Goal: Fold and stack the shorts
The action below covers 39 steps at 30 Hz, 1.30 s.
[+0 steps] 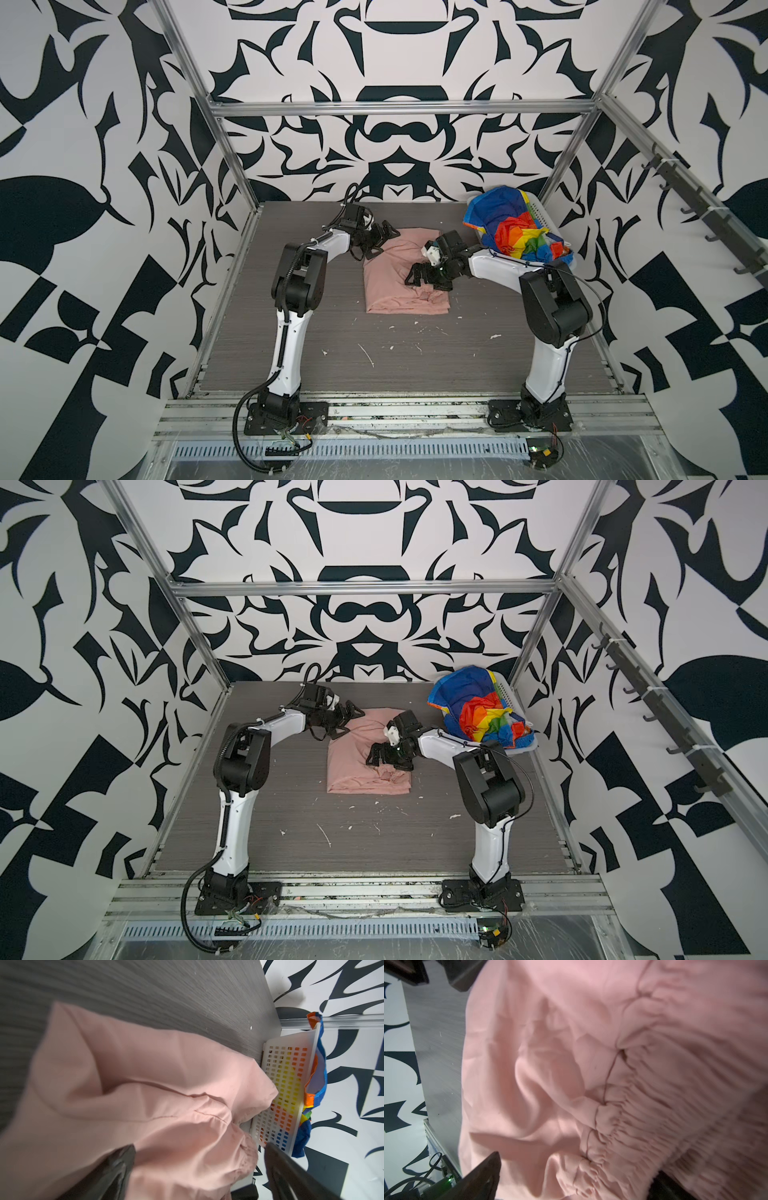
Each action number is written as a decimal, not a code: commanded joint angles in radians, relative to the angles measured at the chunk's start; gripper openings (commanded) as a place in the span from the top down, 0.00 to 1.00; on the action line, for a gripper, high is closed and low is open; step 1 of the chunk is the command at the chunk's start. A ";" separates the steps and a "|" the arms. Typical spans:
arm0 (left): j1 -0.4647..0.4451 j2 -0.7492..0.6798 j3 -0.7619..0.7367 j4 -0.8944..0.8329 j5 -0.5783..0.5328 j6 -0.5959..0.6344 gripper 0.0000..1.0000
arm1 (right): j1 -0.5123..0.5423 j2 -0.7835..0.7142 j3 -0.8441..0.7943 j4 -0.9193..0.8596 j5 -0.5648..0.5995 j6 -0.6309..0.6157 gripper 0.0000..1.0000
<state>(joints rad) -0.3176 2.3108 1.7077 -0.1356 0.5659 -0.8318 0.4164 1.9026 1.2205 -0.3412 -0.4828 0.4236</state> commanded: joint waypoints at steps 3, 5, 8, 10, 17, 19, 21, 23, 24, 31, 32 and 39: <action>0.032 -0.001 -0.031 -0.113 -0.076 0.082 0.01 | -0.041 -0.081 -0.058 -0.154 0.070 -0.051 0.00; 0.032 -0.053 -0.015 -0.161 -0.095 0.127 0.01 | -0.047 -0.149 -0.041 -0.175 0.068 -0.057 0.00; 0.032 -0.158 0.007 -0.244 -0.161 0.216 0.00 | -0.048 -0.227 0.001 -0.195 0.071 -0.058 0.00; 0.032 -0.227 0.007 -0.286 -0.213 0.259 0.01 | -0.048 -0.245 0.032 -0.215 0.057 -0.055 0.00; 0.010 -0.365 -0.185 -0.162 -0.102 0.116 0.00 | 0.026 -0.158 0.071 -0.080 -0.068 0.047 0.00; -0.004 -0.373 -0.280 -0.078 -0.048 0.028 0.01 | 0.056 -0.114 0.090 -0.060 -0.084 0.048 0.00; -0.010 -0.388 -0.393 0.022 -0.028 -0.043 0.01 | 0.062 -0.078 0.083 -0.016 -0.105 0.071 0.00; -0.013 -0.390 -0.500 0.121 -0.025 -0.100 0.01 | 0.055 -0.048 0.054 0.023 -0.117 0.087 0.00; -0.014 -0.381 -0.534 0.148 -0.012 -0.119 0.01 | 0.053 -0.034 0.041 0.030 -0.112 0.087 0.00; -0.043 -0.355 -0.587 0.085 -0.017 -0.049 0.00 | 0.042 -0.005 -0.065 0.030 -0.065 0.057 0.00; -0.043 -0.359 -0.577 0.050 -0.024 -0.023 0.00 | 0.040 -0.008 -0.071 0.023 -0.064 0.053 0.00; -0.043 -0.474 -0.371 -0.314 -0.309 0.308 0.01 | 0.007 -0.206 -0.024 -0.072 -0.046 0.025 0.00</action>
<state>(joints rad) -0.3611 1.9236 1.2579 -0.2466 0.4328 -0.7059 0.4473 1.8179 1.1629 -0.3340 -0.5690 0.4801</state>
